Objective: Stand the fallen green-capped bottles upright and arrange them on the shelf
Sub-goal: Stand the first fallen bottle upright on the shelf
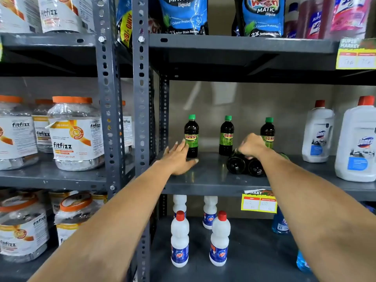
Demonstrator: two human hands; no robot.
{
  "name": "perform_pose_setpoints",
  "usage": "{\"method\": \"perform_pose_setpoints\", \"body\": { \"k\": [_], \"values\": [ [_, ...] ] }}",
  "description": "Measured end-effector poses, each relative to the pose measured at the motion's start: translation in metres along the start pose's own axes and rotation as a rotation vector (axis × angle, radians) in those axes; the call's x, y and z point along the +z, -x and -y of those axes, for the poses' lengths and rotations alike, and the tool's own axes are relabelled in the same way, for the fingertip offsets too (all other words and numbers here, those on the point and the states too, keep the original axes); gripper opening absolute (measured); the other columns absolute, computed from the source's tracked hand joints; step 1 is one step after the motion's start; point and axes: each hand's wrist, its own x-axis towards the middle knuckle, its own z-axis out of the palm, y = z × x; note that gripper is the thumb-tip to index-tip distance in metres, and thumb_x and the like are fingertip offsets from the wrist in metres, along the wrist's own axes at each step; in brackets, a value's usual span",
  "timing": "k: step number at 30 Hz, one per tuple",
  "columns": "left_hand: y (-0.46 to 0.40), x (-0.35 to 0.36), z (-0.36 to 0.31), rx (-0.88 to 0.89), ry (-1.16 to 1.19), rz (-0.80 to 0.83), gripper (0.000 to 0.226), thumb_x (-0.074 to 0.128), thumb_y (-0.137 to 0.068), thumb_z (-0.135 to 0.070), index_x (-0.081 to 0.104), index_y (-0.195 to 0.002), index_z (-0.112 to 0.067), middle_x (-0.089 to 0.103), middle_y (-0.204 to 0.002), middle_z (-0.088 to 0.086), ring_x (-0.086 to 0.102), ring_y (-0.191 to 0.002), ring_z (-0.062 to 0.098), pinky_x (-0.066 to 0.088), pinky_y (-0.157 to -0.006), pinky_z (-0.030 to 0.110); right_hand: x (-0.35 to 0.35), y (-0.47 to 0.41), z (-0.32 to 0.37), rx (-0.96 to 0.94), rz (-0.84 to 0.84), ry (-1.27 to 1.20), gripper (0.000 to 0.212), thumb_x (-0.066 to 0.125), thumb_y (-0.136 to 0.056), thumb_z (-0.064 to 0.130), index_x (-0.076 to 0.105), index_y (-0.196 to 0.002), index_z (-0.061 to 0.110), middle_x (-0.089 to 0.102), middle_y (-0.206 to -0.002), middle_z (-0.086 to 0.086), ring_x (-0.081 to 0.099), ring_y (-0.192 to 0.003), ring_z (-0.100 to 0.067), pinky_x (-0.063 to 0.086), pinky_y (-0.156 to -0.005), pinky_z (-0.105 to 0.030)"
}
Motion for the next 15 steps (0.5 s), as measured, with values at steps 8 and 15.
{"method": "perform_pose_setpoints", "body": {
  "k": [8, 15],
  "values": [
    [0.023, 0.027, 0.001, -0.033, 0.103, 0.233, 0.097, 0.022, -0.084, -0.082, 0.017, -0.155, -0.016, 0.008, -0.163, 0.001, 0.005, -0.149, 0.020, 0.003, -0.120, 0.048, 0.011, 0.000, 0.014, 0.081, 0.099, 0.069, 0.049, 0.075, -0.076, 0.050, 0.050, -0.069, 0.008, 0.056, -0.075, -0.008, 0.065, -0.050, -0.024, 0.045, -0.039, -0.022],
    [0.051, 0.028, 0.003, 0.104, -0.046, 0.125, 0.118, 0.042, -0.069, -0.091, 0.016, -0.154, -0.013, 0.014, -0.162, 0.003, 0.014, -0.148, 0.019, 0.015, -0.119, 0.038, 0.032, -0.012, 0.014, 0.237, 0.278, -0.139, 0.059, 0.079, -0.070, 0.047, 0.060, -0.110, 0.007, 0.055, -0.108, -0.016, 0.071, -0.067, -0.037, 0.062, -0.062, -0.044]
  ]
}}
